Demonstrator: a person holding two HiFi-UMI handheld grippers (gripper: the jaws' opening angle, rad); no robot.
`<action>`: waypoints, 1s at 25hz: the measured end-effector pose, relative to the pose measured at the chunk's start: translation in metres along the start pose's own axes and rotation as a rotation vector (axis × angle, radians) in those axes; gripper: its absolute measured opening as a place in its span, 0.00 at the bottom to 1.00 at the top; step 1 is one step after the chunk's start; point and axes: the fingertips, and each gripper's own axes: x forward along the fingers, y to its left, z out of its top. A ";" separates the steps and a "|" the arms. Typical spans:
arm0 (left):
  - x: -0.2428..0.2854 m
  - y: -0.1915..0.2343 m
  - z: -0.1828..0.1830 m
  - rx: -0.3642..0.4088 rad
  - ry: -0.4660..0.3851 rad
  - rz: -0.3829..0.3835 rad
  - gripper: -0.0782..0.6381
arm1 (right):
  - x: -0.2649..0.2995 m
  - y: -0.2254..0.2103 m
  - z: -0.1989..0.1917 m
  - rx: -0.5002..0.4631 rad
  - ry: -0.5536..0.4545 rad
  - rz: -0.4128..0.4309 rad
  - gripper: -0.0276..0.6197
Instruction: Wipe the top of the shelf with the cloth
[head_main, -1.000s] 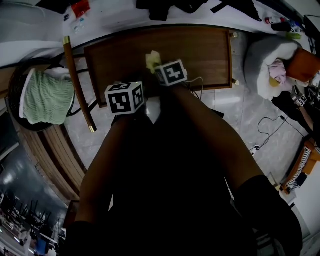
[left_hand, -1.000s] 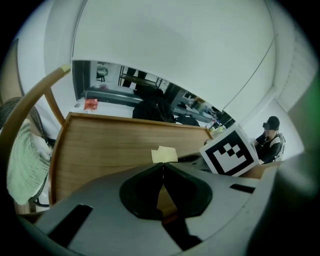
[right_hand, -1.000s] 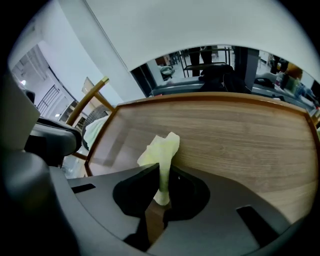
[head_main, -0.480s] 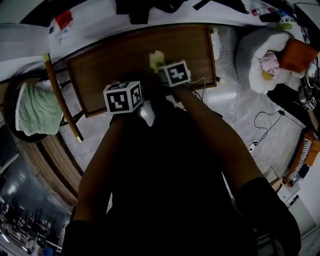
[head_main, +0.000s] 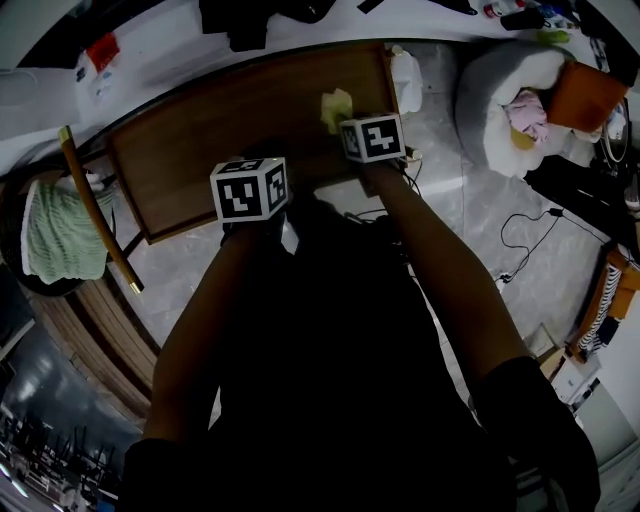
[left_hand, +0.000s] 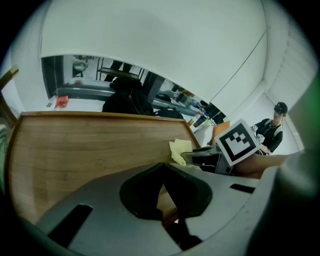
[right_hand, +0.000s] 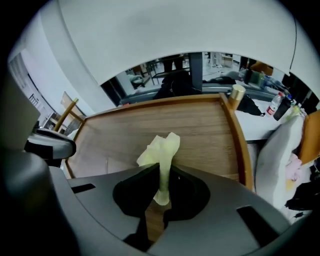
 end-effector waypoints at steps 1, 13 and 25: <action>0.002 -0.004 -0.002 0.003 0.003 -0.003 0.12 | -0.004 -0.010 0.000 0.010 -0.007 -0.011 0.11; -0.004 -0.005 -0.005 -0.026 -0.023 0.000 0.12 | -0.034 -0.081 -0.007 0.041 0.029 -0.247 0.11; -0.062 0.046 -0.004 -0.022 -0.064 -0.014 0.12 | -0.040 0.039 0.036 0.093 -0.134 -0.058 0.11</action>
